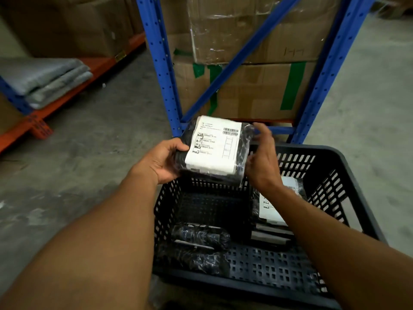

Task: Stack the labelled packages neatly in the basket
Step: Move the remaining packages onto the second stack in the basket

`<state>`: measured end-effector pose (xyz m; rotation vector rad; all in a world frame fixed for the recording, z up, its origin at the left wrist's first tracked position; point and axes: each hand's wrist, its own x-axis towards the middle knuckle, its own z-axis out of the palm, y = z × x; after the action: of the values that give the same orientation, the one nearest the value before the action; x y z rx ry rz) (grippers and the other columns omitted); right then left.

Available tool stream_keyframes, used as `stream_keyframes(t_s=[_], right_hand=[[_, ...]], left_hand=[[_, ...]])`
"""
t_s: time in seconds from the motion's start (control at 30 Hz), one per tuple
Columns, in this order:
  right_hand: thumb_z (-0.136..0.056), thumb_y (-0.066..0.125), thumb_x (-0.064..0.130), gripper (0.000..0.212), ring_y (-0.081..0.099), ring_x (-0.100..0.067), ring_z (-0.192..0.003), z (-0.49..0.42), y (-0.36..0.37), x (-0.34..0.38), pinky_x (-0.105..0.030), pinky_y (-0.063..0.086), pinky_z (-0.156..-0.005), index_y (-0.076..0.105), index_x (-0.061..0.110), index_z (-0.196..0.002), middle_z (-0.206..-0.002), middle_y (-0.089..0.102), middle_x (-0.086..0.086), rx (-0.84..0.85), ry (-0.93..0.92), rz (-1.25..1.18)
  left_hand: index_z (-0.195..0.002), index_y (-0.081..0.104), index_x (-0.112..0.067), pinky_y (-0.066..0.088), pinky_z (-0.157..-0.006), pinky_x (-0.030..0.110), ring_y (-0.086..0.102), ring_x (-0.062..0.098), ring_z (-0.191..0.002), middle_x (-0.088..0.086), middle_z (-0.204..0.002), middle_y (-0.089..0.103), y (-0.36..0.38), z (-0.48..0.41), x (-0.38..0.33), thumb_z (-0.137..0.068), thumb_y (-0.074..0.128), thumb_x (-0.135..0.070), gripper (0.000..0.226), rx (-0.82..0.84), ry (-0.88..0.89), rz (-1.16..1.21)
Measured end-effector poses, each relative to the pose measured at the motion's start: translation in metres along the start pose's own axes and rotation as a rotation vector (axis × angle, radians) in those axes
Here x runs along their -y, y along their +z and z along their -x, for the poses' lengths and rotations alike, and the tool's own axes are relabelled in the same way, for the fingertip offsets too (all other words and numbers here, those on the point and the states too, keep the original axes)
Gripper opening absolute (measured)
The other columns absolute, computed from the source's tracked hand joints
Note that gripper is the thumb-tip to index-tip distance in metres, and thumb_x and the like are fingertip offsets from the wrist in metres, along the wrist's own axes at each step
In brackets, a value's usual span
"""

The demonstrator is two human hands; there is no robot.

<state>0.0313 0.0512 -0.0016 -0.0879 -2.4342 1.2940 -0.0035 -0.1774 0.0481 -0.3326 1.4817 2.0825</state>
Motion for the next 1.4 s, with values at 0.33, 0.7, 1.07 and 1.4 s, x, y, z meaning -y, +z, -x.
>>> stream_keyframes(t_s=[0.33, 0.7, 1.07, 1.4], right_hand=[[-0.087, 0.062, 0.052, 0.051, 0.062, -0.026, -0.105, 0.003, 0.003, 0.007, -0.049, 0.049, -0.093, 0.062, 0.019, -0.126, -0.119, 0.066, -0.004, 0.313, 0.739, -0.727], [-0.079, 0.077, 0.013, 0.062, 0.063, -0.029, -0.114, 0.037, 0.075, -0.025, -0.05, 0.051, -0.1, 0.047, 0.016, -0.133, -0.128, 0.064, -0.009, 0.236, 0.744, -0.253], [-0.074, 0.082, 0.007, 0.068, 0.06, -0.032, -0.119, 0.052, 0.125, -0.068, -0.044, 0.049, -0.103, 0.045, 0.008, -0.131, -0.13, 0.063, -0.013, 0.378, 0.986, -0.083], [-0.079, 0.076, 0.002, 0.072, 0.057, -0.029, -0.125, 0.044, 0.136, -0.067, -0.035, 0.045, -0.101, 0.041, 0.008, -0.141, -0.136, 0.06, -0.013, 0.375, 1.042, -0.023]], left_hand=[[-0.09, 0.067, -0.004, 0.058, -0.062, 0.034, 0.069, 0.03, -0.066, 0.013, -0.084, 0.073, -0.006, -0.01, 0.031, -0.069, 0.041, 0.0, 0.033, -0.197, -0.003, -0.05], [-0.128, 0.054, -0.007, 0.052, -0.081, 0.045, 0.059, 0.034, -0.108, 0.014, -0.12, 0.061, -0.005, -0.039, 0.067, -0.078, 0.065, -0.009, 0.051, -0.309, -0.286, -0.727], [-0.131, 0.054, 0.003, 0.05, -0.093, 0.031, 0.06, 0.03, -0.119, 0.017, -0.134, 0.058, -0.039, -0.097, 0.127, -0.087, 0.069, -0.01, 0.048, -0.399, -0.395, -1.169], [-0.132, 0.055, 0.0, 0.054, -0.092, 0.031, 0.062, 0.029, -0.116, 0.016, -0.133, 0.059, -0.048, -0.136, 0.147, -0.089, 0.064, -0.005, 0.045, -0.396, -0.453, -1.362]])
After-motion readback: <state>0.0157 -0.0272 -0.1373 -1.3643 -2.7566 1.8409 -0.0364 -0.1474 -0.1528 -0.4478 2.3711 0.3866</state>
